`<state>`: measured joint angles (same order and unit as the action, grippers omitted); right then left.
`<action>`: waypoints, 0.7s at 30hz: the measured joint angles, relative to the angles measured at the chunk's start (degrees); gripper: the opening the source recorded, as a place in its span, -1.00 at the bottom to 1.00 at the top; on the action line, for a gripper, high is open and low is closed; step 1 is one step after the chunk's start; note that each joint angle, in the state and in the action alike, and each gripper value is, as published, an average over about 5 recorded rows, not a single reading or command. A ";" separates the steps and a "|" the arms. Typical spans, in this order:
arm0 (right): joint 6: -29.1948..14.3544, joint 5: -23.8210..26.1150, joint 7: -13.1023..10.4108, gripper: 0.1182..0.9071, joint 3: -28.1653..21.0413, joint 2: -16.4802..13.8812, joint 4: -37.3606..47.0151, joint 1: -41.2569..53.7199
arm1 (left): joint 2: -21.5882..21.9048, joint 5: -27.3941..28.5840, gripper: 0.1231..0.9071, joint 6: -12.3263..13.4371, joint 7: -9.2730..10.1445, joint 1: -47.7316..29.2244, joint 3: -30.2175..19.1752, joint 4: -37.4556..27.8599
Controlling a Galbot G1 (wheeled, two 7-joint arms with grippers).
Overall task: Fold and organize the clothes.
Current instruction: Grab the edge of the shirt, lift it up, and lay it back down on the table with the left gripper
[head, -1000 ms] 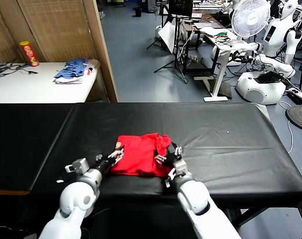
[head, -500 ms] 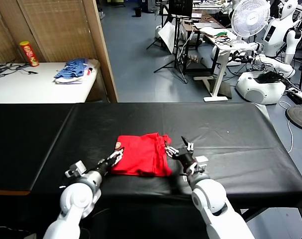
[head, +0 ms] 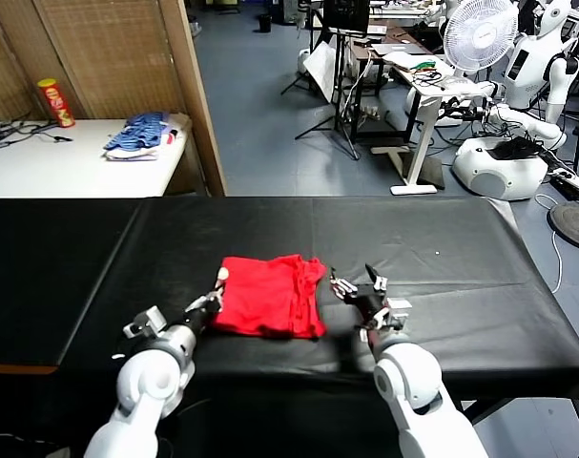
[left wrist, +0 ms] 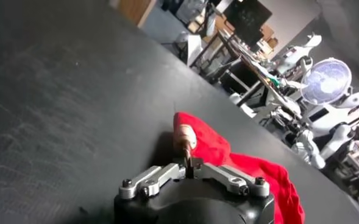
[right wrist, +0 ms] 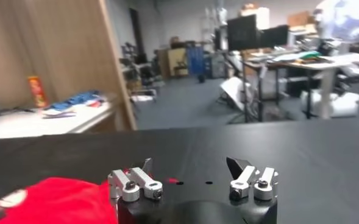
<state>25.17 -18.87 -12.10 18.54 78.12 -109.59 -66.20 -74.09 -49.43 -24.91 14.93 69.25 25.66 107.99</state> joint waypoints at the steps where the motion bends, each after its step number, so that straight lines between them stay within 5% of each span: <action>1: 0.53 0.26 -0.28 0.72 0.52 0.01 -0.23 -0.24 | 0.29 2.49 -0.93 0.06 0.03 -0.06 -0.02 0.24; 8: 2.08 0.67 -0.97 0.72 4.01 -0.31 -1.76 -2.00 | 6.01 21.26 -0.94 -0.14 -1.21 -0.07 1.96 1.04; 21: 2.79 -0.60 -0.83 0.72 4.52 0.19 -1.76 -2.17 | 25.86 43.96 -0.94 2.64 -6.98 1.44 9.73 1.81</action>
<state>27.97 -19.47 -12.93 23.06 78.32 -111.35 -68.37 -48.24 -5.47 -22.27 7.96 70.69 35.39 109.80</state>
